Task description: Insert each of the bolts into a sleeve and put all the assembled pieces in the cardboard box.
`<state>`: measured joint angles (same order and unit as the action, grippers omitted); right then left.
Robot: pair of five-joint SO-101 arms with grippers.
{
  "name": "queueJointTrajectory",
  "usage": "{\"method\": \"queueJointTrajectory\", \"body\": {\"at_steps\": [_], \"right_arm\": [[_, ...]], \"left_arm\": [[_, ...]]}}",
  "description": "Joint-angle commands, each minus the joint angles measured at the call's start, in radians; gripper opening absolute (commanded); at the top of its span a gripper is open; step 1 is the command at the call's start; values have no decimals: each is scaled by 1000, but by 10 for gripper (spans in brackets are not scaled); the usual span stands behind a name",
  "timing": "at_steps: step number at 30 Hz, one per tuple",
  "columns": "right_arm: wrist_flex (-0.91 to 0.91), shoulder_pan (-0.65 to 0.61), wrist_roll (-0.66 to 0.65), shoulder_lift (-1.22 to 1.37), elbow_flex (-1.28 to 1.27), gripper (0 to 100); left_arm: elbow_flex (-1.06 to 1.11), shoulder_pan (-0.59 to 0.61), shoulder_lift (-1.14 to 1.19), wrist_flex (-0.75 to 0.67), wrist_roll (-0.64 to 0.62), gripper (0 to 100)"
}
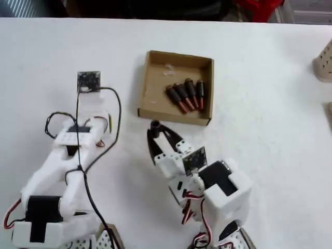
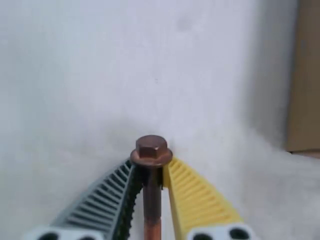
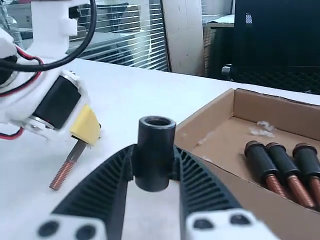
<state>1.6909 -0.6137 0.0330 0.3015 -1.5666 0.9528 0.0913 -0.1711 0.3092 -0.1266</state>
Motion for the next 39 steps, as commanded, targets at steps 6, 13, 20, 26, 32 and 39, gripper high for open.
{"method": "queueJointTrajectory", "body": {"at_steps": [6, 13, 20, 26, 32, 39], "right_arm": [[1, -51, 11, 1, 11, 15], [-10, -51, 11, 1, 11, 15], [-12, -51, 11, 1, 9, 15], [-39, -51, 11, 1, 14, 15], [-44, -51, 11, 1, 14, 15], [-44, -53, 11, 1, 14, 15]], "left_arm": [[107, -18, -65, -298, 2, 22], [354, -104, -275, -643, 2, 23], [526, -211, -524, -775, 0, 23], [569, -252, -667, -778, 0, 23], [649, -332, -878, -773, -2, 23], [726, -423, -1221, -525, -2, 23]]}}
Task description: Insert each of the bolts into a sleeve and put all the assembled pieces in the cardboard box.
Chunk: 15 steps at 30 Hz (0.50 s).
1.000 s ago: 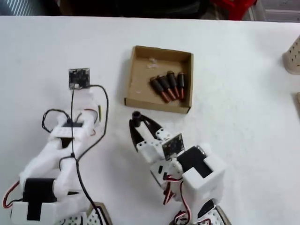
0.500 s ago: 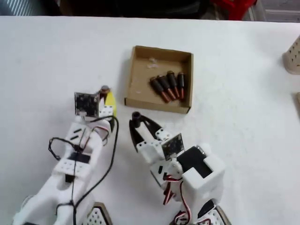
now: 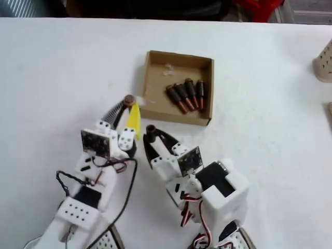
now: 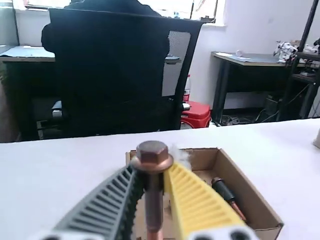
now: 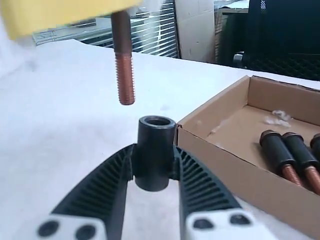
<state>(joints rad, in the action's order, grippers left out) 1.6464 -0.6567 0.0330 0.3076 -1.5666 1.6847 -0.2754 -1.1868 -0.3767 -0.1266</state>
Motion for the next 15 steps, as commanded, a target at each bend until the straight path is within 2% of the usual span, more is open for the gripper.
{"method": "queueJointTrajectory", "body": {"at_steps": [1, 8, 15], "right_arm": [[1, -10, 11, -5, 14, 15], [-1, -10, 11, -5, 11, 15], [-1, -27, 6, -5, 8, 16]], "left_arm": [[-6, -67, -259, 215, -2, 23], [-6, -91, -631, 525, -110, 23], [-3, -120, -638, 543, -110, 23]]}}
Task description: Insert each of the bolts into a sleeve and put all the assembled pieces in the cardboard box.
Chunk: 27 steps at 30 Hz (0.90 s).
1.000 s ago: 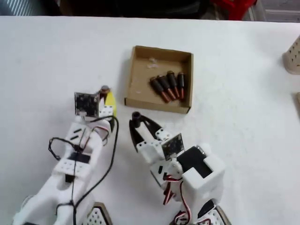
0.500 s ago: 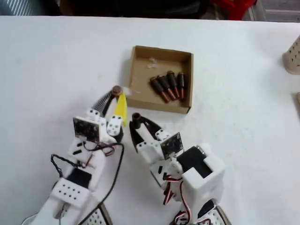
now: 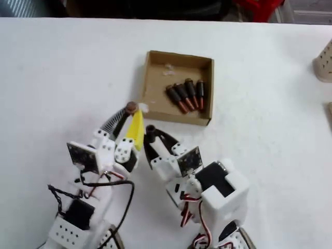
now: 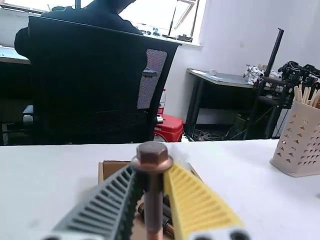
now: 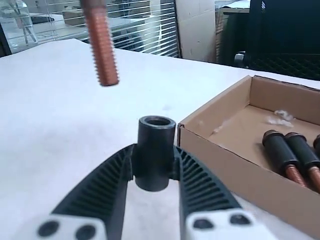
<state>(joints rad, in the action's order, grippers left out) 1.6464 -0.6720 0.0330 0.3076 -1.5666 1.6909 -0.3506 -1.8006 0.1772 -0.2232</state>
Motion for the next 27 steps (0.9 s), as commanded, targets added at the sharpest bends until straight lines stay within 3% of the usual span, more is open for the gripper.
{"method": "queueJointTrajectory", "body": {"at_steps": [1, 9, 27], "right_arm": [[-1, -12, 6, -5, 8, 16], [-1, -10, 6, -5, 8, 16], [4, -10, 5, -5, -5, 16]], "left_arm": [[-12, -62, -25, -11, -14, 23], [-17, -173, -27, 80, -11, 23], [-32, -77, -27, 46, -9, 23]]}}
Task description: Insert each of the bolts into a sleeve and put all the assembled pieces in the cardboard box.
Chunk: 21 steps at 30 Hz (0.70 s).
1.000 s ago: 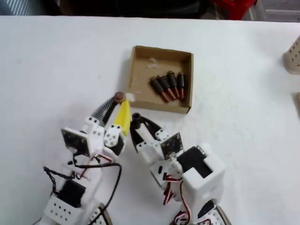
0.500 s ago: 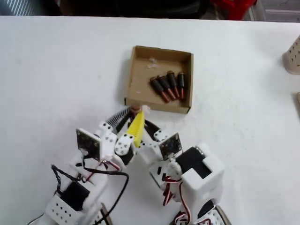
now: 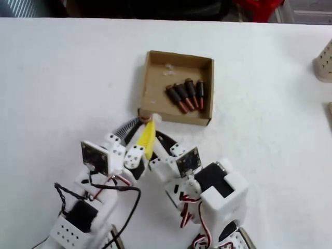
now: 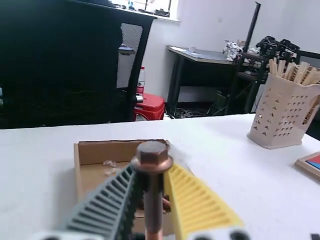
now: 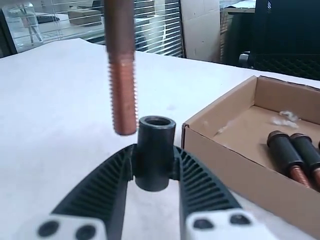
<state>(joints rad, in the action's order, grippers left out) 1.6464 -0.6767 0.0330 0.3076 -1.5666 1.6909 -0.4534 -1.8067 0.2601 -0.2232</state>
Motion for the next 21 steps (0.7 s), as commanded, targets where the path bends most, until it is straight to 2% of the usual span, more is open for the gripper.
{"method": "queueJointTrajectory", "body": {"at_steps": [1, 17, 21], "right_arm": [[5, -7, 5, -7, -11, 16], [71, -33, 5, -8, -58, 16], [74, -33, 5, -8, -58, 16]], "left_arm": [[-32, 25, -21, -38, -9, 23], [2, 15, -21, -28, -15, 23], [2, -22, -18, 6, -15, 23]]}}
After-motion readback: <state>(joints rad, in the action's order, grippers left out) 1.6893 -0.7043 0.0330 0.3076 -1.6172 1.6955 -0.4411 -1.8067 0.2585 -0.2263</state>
